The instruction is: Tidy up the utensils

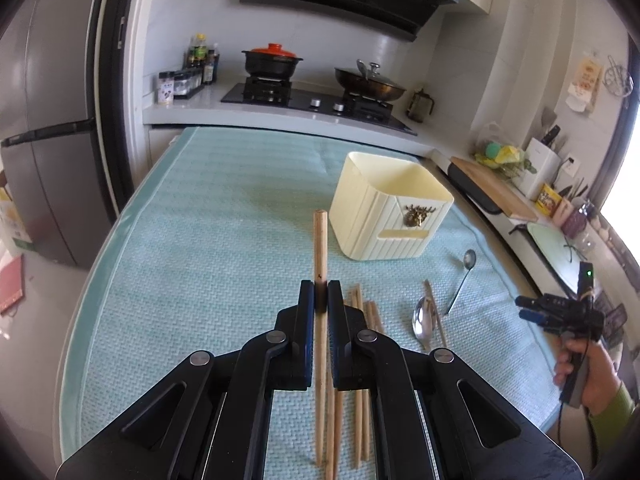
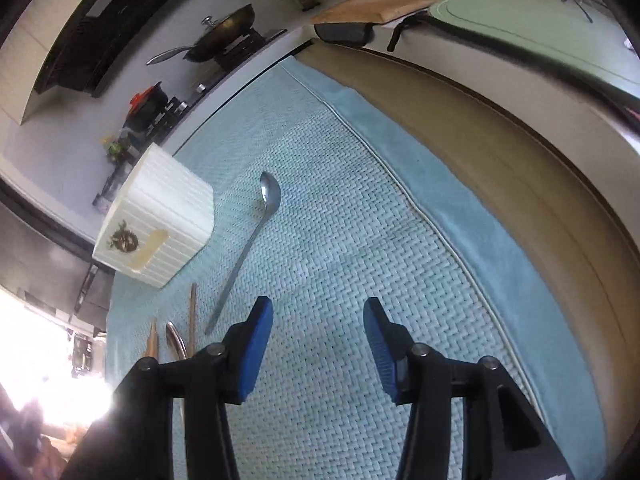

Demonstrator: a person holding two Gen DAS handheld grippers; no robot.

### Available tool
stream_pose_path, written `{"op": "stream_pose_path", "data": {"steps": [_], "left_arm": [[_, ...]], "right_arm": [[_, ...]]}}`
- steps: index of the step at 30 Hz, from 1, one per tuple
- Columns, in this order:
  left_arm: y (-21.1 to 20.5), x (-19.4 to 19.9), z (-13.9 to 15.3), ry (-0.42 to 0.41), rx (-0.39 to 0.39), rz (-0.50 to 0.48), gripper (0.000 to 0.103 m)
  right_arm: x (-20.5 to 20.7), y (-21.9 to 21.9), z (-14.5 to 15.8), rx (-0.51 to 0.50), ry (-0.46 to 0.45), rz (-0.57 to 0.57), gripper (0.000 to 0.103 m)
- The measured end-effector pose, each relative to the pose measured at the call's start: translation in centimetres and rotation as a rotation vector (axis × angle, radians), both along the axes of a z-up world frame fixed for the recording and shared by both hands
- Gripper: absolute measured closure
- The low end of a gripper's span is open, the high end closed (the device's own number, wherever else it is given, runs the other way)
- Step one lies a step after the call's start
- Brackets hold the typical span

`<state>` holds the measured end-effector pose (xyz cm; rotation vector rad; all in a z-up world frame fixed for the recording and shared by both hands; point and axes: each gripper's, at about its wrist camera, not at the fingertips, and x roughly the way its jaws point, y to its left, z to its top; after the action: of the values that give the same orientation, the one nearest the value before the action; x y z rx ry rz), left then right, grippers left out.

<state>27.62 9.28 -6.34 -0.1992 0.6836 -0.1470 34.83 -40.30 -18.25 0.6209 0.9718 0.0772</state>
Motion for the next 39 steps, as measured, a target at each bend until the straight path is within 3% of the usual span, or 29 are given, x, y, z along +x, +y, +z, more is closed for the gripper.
{"op": "stream_pose_path", "data": {"steps": [3, 7, 13, 19, 25, 29, 33, 34, 36, 39], "left_arm": [[0.0, 0.0, -0.1, 0.000, -0.001, -0.001, 0.099], [0.2, 0.2, -0.3, 0.002, -0.005, 0.001, 0.098], [0.7, 0.6, -0.5, 0.009, -0.009, 0.004, 0.098], [1.3, 1.2, -1.2, 0.027, -0.017, 0.011, 0.098], [1.8, 1.4, -1.7, 0.038, -0.020, 0.015, 0.099], [1.9, 1.6, -2.0, 0.040, -0.023, 0.020, 0.099], [1.7, 1.8, -2.2, 0.042, -0.024, 0.022, 0.099], [1.6, 1.9, -2.2, 0.042, -0.022, 0.023, 0.099], [1.6, 1.9, -2.3, 0.044, -0.021, 0.026, 0.098], [1.8, 2.0, -2.4, 0.049, -0.023, 0.034, 0.099]], "right_arm": [[2.4, 0.7, -0.4, 0.037, 0.022, -0.010, 0.053], [6.2, 2.8, 0.0, -0.037, 0.025, 0.041, 0.053], [10.4, 3.1, -1.8, -0.023, 0.135, -0.056, 0.053], [13.2, 5.7, -1.8, -0.164, 0.121, -0.079, 0.052], [15.4, 8.9, -1.6, -0.175, 0.055, 0.110, 0.051], [15.8, 10.4, -1.3, -0.272, 0.047, 0.164, 0.053], [16.1, 13.2, -1.3, -0.430, 0.056, 0.177, 0.051], [16.1, 13.8, -1.3, -0.463, 0.054, 0.180, 0.053], [16.1, 14.6, -1.2, -0.506, 0.042, 0.183, 0.070], [15.9, 14.6, -1.1, -0.487, 0.022, 0.180, 0.072]]}}
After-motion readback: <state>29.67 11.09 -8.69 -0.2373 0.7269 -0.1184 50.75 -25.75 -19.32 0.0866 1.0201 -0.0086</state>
